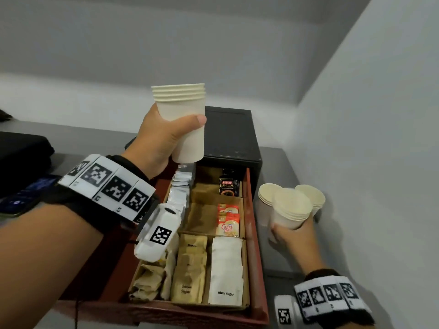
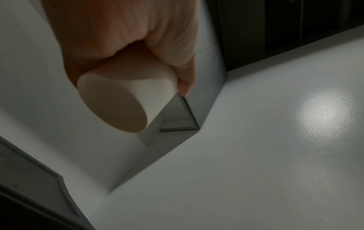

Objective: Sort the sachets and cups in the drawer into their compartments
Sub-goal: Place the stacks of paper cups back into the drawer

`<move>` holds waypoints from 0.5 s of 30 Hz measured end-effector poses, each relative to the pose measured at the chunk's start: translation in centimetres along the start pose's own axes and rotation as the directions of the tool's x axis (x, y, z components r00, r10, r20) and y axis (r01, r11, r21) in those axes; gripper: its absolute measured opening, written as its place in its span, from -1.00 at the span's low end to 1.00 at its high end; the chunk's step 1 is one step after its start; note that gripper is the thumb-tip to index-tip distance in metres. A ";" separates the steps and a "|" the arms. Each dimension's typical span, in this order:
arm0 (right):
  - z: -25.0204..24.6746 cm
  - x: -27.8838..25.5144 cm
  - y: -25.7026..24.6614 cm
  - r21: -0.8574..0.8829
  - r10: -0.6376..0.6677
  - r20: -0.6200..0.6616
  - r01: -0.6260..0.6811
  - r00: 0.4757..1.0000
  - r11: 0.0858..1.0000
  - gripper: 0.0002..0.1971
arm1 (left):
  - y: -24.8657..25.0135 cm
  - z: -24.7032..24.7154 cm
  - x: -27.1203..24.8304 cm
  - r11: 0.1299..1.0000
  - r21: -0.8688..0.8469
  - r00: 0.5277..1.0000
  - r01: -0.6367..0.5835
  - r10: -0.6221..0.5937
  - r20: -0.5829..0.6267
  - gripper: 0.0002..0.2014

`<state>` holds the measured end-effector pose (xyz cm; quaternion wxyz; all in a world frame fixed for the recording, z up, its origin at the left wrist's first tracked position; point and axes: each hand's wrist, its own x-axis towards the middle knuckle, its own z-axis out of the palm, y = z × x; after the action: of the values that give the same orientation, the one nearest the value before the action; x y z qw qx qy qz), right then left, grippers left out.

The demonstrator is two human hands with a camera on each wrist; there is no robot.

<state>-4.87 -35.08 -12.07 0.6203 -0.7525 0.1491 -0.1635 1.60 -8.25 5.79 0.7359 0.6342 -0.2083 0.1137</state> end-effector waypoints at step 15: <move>15.7 0.8 -19.1 0.130 -0.149 0.550 0.092 0.822 0.987 -0.50 | 1.9 -12.3 3.5 1.000 0.018 0.999 -0.018 0.018 -0.038 -0.46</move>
<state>3.02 -17.95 3.92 0.6612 -0.7440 -0.0944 0.0172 5.90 3.83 7.70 0.7332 0.6363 -0.1988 0.1342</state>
